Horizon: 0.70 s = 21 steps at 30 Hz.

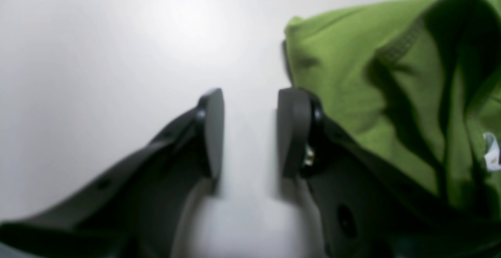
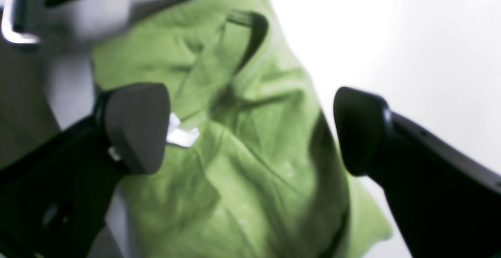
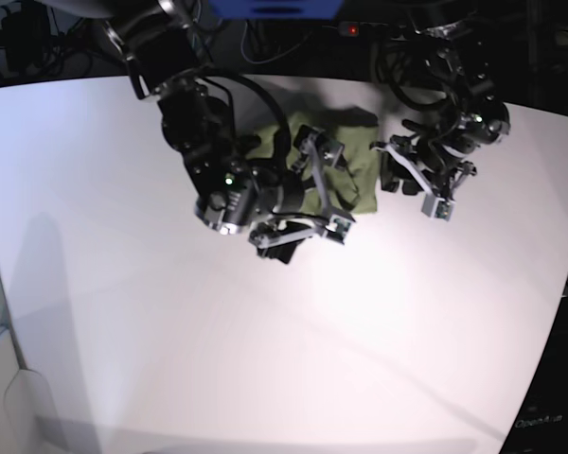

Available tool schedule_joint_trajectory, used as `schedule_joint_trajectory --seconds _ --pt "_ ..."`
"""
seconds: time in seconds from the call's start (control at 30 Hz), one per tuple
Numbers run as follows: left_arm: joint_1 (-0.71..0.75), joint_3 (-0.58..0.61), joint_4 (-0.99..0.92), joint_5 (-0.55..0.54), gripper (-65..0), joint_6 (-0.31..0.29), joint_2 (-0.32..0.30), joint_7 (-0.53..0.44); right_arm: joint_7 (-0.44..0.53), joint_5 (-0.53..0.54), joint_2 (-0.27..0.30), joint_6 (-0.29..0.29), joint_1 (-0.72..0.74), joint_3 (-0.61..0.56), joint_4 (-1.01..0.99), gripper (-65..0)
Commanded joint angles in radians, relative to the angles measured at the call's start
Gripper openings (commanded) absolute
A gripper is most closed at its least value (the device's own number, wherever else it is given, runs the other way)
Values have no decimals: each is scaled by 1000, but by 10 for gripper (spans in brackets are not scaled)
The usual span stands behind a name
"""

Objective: Fold the T-shirt properly

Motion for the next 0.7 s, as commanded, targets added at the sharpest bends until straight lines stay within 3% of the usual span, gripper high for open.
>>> schedule_joint_trajectory --seconds 0.0,0.27,0.47,0.67 --pt "5 2 0 28 -424 5 3 45 32 8 -17 -1 28 1 20 0" --pt "2 2 0 28 -424 5 6 45 77 8 -22 -1 42 -1 1 0" --pt "1 2 0 28 -424 5 8 45 106 9 -29 -1 71 -1 -85 -216" --pt "1 2 0 28 -424 5 8 45 137 9 -29 -1 74 -1 -126 -350"
